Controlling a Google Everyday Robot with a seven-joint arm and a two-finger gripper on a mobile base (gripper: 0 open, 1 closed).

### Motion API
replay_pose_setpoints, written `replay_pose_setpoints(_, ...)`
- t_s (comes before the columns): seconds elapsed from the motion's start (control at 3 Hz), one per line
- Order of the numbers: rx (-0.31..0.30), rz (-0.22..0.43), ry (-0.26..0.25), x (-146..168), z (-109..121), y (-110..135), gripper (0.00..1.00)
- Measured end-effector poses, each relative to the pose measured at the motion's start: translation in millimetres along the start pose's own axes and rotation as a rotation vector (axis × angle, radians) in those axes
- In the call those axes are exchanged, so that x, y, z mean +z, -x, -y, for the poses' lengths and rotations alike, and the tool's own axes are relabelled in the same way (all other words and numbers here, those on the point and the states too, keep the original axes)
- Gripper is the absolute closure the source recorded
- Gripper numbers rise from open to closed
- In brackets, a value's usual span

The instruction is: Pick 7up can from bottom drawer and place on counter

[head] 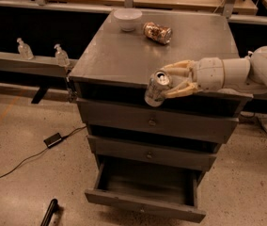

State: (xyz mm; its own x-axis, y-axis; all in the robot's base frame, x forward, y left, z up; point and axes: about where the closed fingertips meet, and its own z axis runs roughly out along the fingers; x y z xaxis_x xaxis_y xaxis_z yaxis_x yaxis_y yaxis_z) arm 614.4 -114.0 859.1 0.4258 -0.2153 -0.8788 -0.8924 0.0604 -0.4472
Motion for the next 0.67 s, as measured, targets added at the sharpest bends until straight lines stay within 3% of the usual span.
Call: replay_pose_setpoints(0.67,-0.015,0.027,-0.028,-4,59,19,1.00)
